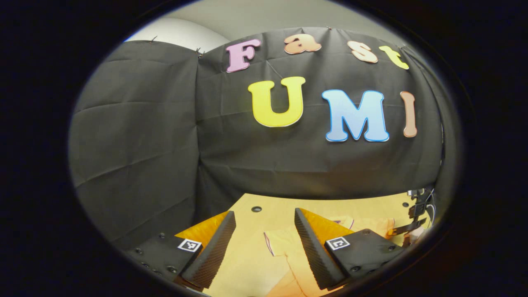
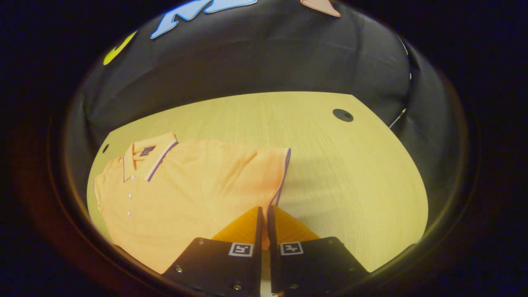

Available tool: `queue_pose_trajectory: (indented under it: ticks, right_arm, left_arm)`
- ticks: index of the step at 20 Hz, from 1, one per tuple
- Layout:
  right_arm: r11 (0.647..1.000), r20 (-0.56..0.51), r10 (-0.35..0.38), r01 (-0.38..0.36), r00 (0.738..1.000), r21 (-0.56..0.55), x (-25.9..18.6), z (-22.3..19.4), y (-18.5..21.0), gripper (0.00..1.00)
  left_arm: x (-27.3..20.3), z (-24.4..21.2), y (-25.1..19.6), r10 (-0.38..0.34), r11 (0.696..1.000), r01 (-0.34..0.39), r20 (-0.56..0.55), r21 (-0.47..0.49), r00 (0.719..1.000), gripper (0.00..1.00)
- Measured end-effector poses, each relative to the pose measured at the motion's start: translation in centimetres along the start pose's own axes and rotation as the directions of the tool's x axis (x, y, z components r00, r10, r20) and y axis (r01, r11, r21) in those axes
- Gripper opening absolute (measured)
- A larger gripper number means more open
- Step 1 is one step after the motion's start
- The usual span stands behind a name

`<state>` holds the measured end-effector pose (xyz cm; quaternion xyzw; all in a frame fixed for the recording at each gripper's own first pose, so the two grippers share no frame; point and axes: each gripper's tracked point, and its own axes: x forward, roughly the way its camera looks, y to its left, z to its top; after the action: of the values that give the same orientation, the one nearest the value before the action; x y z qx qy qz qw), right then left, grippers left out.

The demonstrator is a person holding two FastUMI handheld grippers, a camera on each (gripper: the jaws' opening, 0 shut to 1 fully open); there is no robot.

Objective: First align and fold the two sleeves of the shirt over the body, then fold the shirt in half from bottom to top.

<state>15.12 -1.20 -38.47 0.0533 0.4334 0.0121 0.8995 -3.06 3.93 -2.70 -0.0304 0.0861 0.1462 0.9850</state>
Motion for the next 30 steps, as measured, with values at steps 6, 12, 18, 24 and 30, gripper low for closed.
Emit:
queue_pose_trajectory:
  ticks: [6,12,18,24,30]
  right_arm:
    - [0.998,0.003,-0.024,0.024,1.000,-0.058,-0.8,0.7,0.2,0.00]
    - [0.985,0.089,0.033,-0.017,0.996,-0.172,-2.7,3.9,4.3,0.00]
    - [0.941,0.129,0.166,-0.117,0.978,-0.317,-4.4,5.6,12.6,0.00]
    - [0.883,0.070,0.246,-0.193,0.967,-0.428,-4.2,3.3,19.3,0.00]
    - [0.864,-0.009,0.239,-0.216,0.971,-0.455,-2.9,0.5,21.3,0.01]
  left_arm:
    - [0.0,-0.1,0.3,0.008,1.000,-0.008,-0.012,-0.005,1.000,0.94]
    - [-0.2,-0.3,0.4,0.014,1.000,-0.014,-0.025,-0.023,1.000,0.94]
    - [-0.3,-0.4,0.8,0.029,0.999,-0.030,-0.032,-0.031,0.999,0.94]
    - [-0.6,-1.0,1.9,0.079,0.996,-0.081,-0.050,-0.037,0.996,0.94]
    - [-1.1,-1.7,2.7,0.102,0.994,-0.105,-0.074,-0.036,0.992,0.94]
